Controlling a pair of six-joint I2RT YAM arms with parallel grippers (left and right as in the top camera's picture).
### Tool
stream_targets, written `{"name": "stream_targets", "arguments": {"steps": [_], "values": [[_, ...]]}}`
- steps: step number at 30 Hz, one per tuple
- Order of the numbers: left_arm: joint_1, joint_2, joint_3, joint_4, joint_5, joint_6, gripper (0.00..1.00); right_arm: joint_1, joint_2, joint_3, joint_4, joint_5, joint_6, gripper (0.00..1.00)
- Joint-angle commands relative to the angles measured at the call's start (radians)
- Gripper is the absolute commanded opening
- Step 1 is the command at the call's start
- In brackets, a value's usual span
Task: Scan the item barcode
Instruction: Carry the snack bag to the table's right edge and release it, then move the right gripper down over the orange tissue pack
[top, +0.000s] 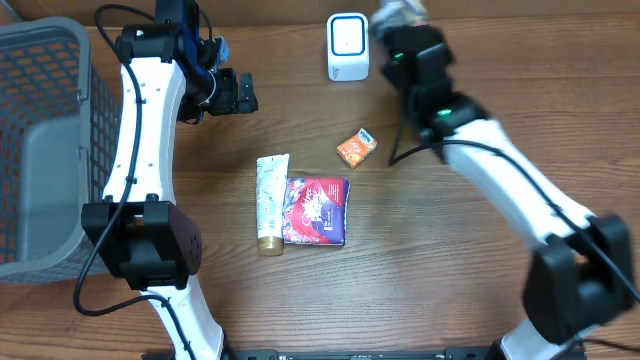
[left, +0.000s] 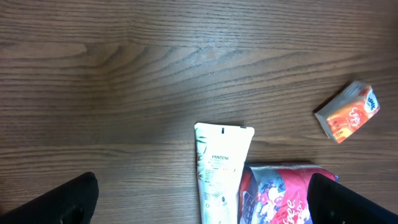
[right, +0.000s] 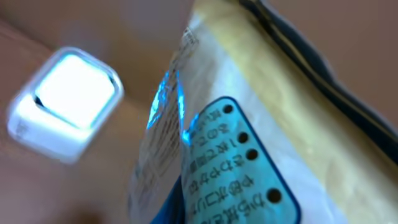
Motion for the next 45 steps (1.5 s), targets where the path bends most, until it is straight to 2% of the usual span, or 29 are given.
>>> {"name": "stream_targets", "arguments": {"steps": [1, 4, 9, 12, 16, 19, 22, 23, 24, 25, 27, 29, 33, 36, 41, 45], "values": [[0.004, -0.016, 0.014, 0.001, -0.005, 0.023, 1.00, -0.112, -0.050, 0.008, -0.198, 0.076, 0.565, 0.04], [0.004, -0.016, 0.014, 0.001, -0.005, 0.023, 1.00, -0.237, -0.053, 0.006, -0.420, 0.097, 0.737, 0.04], [0.004, -0.016, 0.014, 0.001, -0.005, 0.023, 1.00, -0.493, -0.052, -0.012, -0.680, 0.183, 0.892, 0.04], [0.004, -0.016, 0.014, 0.001, -0.005, 0.023, 1.00, -0.682, -0.050, -0.035, -0.672, 0.079, 0.908, 0.04], [0.004, -0.016, 0.014, 0.001, -0.005, 0.023, 1.00, -0.955, -0.021, -0.036, -0.639, -0.251, 0.877, 0.04], [0.004, -0.016, 0.014, 0.001, -0.005, 0.023, 1.00, -1.092, 0.004, -0.036, -0.608, -0.526, 0.819, 0.04], [0.004, -0.016, 0.014, 0.001, -0.005, 0.023, 1.00, -1.154, 0.011, -0.036, -0.599, -0.572, 0.818, 0.04], [0.004, -0.016, 0.014, 0.001, -0.005, 0.023, 1.00, -1.169, 0.011, -0.036, -0.593, -0.561, 0.808, 0.10], [0.004, -0.016, 0.014, 0.001, -0.005, 0.023, 1.00, -1.178, 0.011, -0.035, -0.586, -0.554, 0.796, 0.34], [0.004, -0.016, 0.014, 0.001, -0.005, 0.023, 1.00, -1.187, 0.011, -0.035, -0.581, -0.550, 0.792, 0.61], [0.004, -0.016, 0.014, 0.001, -0.005, 0.023, 1.00, -1.197, 0.011, -0.035, -0.570, -0.550, 0.792, 0.79], [0.004, -0.016, 0.014, 0.001, -0.005, 0.023, 1.00, -1.201, 0.011, -0.032, -0.564, -0.550, 0.789, 1.00], [0.004, -0.016, 0.014, 0.001, -0.005, 0.023, 1.00, -1.201, 0.009, 0.005, -0.583, -0.586, 0.772, 1.00], [0.004, -0.016, 0.014, 0.001, -0.005, 0.023, 1.00, -1.186, -0.008, 0.077, -0.650, -0.724, 0.717, 1.00], [0.004, -0.016, 0.014, 0.001, -0.005, 0.023, 1.00, -1.092, -0.109, 0.232, -0.779, -0.713, 0.693, 1.00], [0.004, -0.016, 0.014, 0.001, -0.005, 0.023, 1.00, -0.914, -0.169, 0.242, -0.729, -0.971, 0.468, 1.00]]}}
